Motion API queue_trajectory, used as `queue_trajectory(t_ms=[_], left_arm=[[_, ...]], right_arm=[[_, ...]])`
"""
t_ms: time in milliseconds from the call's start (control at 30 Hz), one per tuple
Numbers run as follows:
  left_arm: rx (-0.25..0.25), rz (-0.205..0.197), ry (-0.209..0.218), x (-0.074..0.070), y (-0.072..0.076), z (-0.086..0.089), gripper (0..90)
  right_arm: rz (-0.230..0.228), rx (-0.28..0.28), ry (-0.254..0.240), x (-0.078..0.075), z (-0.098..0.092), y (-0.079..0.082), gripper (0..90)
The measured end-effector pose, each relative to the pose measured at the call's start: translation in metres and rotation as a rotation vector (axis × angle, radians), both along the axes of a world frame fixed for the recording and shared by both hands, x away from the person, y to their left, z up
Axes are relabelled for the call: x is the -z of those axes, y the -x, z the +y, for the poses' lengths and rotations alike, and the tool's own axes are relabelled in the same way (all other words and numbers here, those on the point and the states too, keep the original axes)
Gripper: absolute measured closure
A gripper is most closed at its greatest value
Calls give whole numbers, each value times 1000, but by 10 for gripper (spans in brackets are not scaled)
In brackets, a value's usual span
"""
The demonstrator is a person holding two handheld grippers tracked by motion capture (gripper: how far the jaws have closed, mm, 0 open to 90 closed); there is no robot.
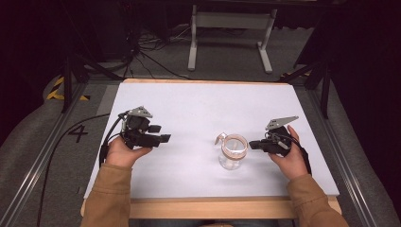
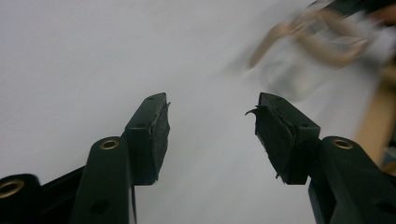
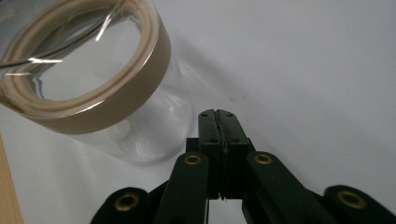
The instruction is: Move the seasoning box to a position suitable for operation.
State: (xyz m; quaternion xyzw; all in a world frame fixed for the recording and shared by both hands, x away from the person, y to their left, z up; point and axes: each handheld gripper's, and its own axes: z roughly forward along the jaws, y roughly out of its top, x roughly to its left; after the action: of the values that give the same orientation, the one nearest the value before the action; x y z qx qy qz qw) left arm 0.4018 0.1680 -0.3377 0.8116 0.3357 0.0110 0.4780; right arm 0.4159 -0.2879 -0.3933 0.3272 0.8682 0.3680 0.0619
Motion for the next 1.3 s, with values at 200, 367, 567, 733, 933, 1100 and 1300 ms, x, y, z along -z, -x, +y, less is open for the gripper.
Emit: queue_trajectory(t_ms=[200, 367, 567, 733, 933, 1100, 1300], left_arm=[[-41, -73, 29, -15, 10, 0, 458], [-42, -70, -1, -15, 11, -6, 451], [-43, -79, -45, -14, 12, -11, 447], [-38, -66, -49, -11, 10, -13, 448], [-25, -42, -76, -5, 7, -19, 475], [-14, -35, -99, -3, 6, -23, 505], [-6, -23, -149, 2, -1, -32, 531]], right_arm=[[13, -24, 3, 4, 6, 0, 900], [12, -36, 6, 6, 11, 1, 900], [30, -39, 28, 15, 20, -1, 900], [42, -35, 32, 20, 21, -2, 900], [47, -37, 77, 25, 25, -2, 900], [61, -45, 92, 27, 28, 1, 900], [63, -85, 125, 31, 37, 10, 900]])
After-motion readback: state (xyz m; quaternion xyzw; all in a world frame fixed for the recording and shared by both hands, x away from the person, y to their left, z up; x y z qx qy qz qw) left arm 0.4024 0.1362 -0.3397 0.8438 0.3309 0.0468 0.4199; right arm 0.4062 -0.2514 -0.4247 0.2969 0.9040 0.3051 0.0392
